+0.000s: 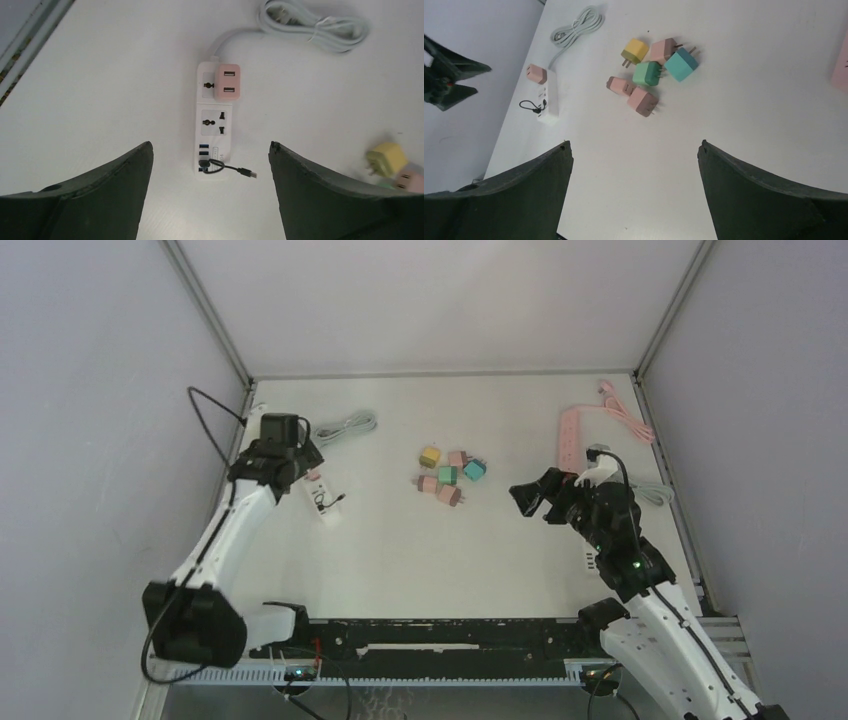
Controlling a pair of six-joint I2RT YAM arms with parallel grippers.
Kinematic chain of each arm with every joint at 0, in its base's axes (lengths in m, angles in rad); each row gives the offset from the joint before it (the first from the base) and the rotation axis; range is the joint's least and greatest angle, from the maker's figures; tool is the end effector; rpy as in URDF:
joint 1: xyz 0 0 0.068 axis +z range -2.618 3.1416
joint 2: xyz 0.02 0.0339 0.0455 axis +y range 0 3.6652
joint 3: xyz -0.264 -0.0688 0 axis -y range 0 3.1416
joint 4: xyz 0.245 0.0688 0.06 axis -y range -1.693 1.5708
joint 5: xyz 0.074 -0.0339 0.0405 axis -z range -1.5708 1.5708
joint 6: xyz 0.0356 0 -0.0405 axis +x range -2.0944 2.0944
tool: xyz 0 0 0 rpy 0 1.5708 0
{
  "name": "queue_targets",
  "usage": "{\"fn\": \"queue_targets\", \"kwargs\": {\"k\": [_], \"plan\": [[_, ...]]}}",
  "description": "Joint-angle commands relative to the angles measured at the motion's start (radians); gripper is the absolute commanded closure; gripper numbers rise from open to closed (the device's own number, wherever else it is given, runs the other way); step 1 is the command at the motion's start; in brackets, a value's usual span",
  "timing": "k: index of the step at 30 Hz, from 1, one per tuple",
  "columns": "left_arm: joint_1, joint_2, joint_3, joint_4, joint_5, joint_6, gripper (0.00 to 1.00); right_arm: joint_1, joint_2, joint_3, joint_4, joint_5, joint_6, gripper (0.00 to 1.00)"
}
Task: Insert the plug
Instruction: Move the socket to the center of the board, then pick up the socket from the center of the board.
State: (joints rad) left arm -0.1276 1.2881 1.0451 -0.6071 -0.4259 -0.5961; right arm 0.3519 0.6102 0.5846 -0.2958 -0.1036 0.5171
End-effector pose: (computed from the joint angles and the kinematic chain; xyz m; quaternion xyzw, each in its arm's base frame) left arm 0.2685 -0.0196 0.2863 -0.2848 0.8724 0.0630 0.3923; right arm 0.1432 0.0565 0.2839 0.0367 0.8098 0.2840 0.5121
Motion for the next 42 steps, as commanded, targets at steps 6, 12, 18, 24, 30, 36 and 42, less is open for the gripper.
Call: {"fn": "queue_targets", "kwargs": {"k": [6, 12, 18, 24, 30, 36, 42], "plan": [[0.006, -0.428, -0.024, -0.084, -0.043, 0.071, 0.00, -0.035, -0.034, 0.119, -0.222, 0.151, -0.037, 0.00], [0.004, -0.633, -0.067, -0.065, -0.026, 0.203, 0.00, -0.070, 0.052, 0.202, -0.377, 0.297, -0.055, 0.00], [-0.127, -0.738, -0.125, -0.064, -0.172, 0.245, 0.00, -0.160, 0.123, 0.209, -0.422, 0.309, -0.033, 0.00], [-0.278, -0.953, -0.228, 0.000, -0.326, 0.289, 0.00, -0.345, 0.228, 0.207, -0.469, 0.238, -0.041, 0.00], [-0.304, -1.125, -0.350, 0.091, -0.321, 0.316, 0.00, -0.511, 0.352, 0.187, -0.456, 0.125, -0.051, 0.00], [-0.329, -1.142, -0.382, 0.099, -0.291, 0.320, 0.00, -0.590, 0.460, 0.153, -0.402, 0.132, -0.080, 0.00], [-0.344, -1.184, -0.390, 0.103, -0.323, 0.324, 0.00, -0.592, 0.575, 0.118, -0.342, 0.090, -0.072, 0.00]]}}
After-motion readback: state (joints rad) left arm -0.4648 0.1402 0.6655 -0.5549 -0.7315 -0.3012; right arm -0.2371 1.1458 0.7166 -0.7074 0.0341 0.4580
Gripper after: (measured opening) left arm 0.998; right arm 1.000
